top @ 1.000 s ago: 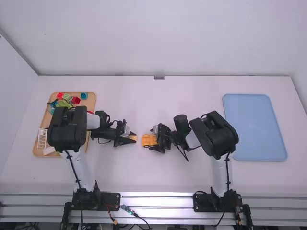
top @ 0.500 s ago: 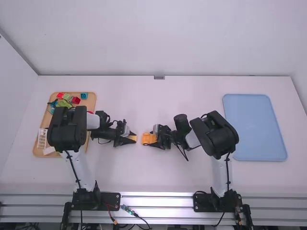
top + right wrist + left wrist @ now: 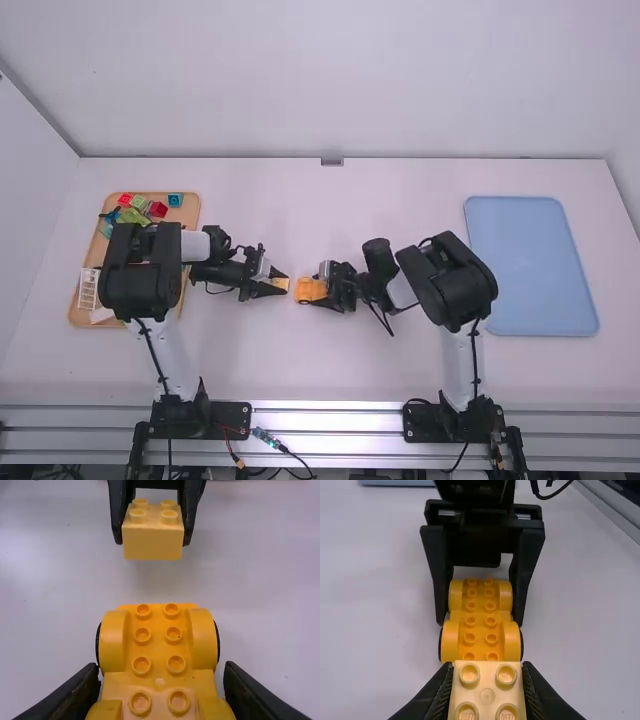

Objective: Assemble lego blocks to make yellow taxi

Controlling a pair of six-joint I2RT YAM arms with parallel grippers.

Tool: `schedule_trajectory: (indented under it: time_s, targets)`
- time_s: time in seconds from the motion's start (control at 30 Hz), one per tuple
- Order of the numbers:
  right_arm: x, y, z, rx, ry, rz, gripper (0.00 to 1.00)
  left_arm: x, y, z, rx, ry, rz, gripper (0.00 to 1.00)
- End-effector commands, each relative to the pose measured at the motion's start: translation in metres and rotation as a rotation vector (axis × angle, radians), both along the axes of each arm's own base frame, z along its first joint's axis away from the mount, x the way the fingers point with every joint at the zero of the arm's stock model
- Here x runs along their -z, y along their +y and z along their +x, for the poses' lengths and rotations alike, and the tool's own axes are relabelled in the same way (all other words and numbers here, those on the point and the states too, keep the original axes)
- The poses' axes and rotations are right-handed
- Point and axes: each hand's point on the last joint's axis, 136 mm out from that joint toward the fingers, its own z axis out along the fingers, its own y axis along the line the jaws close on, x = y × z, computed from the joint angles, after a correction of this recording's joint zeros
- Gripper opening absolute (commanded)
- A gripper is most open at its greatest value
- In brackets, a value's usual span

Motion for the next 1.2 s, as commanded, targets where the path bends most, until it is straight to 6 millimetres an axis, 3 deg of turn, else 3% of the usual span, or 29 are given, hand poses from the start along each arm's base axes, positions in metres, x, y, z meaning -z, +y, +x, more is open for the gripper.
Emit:
schedule_trajectory:
  time_s: [0.0,0.23,0.73,1.17]
  targets:
    - [0.014,-0.007,-0.005,0.017,0.022,-0.044,0.56,-0.013,-0.009,-0.005,0.021,-0.040,-0.051,0.02]
    - [0.016,-0.006,-0.002,0.016,0.049,-0.057,0.57,-0.017,-0.015,0.003,0.008,-0.015,0.026,0.02]
    - [0.015,-0.008,0.001,0.024,0.047,-0.055,0.58,0.006,-0.051,0.000,-0.051,-0.009,0.127,0.02]
    - [0.015,-0.008,0.001,0.023,0.046,-0.054,0.58,0.006,-0.052,0.003,-0.091,0.009,0.109,0.02]
